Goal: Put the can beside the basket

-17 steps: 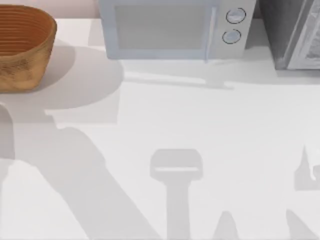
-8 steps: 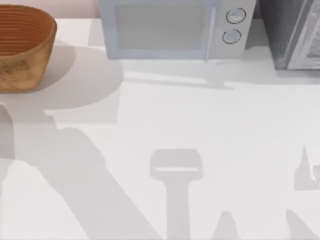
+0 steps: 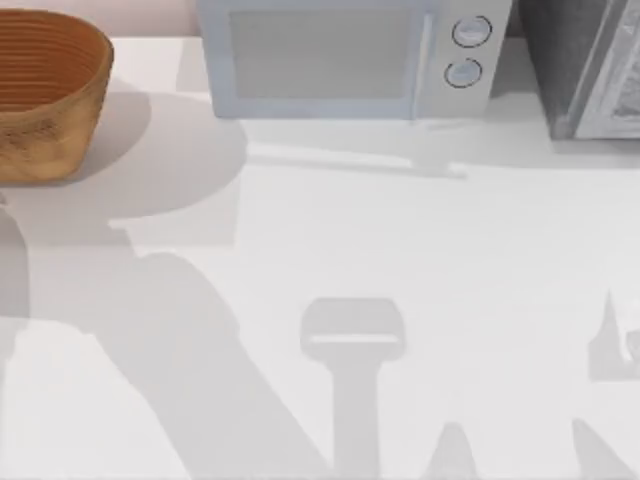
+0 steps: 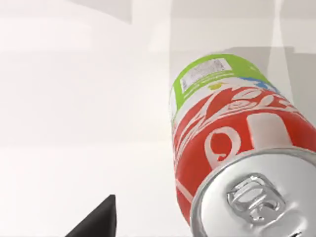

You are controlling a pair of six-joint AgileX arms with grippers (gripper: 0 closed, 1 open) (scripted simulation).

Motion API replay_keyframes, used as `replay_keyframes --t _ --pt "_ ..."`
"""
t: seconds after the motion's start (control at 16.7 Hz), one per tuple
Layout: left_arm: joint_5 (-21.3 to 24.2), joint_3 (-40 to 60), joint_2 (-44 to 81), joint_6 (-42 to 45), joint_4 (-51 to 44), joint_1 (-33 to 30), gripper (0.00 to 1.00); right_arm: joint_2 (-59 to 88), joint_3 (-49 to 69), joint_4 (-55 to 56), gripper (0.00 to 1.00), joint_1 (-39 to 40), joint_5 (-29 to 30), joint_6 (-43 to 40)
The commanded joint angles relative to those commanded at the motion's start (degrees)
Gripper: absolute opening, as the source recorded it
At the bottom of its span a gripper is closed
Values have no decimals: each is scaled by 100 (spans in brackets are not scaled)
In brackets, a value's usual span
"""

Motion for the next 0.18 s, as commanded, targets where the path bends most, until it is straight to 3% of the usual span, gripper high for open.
replay_keyframes --t 0.18 --pt "-1 235 -52 -7 -242 -4 100 0 0 0 100 0 0 0"
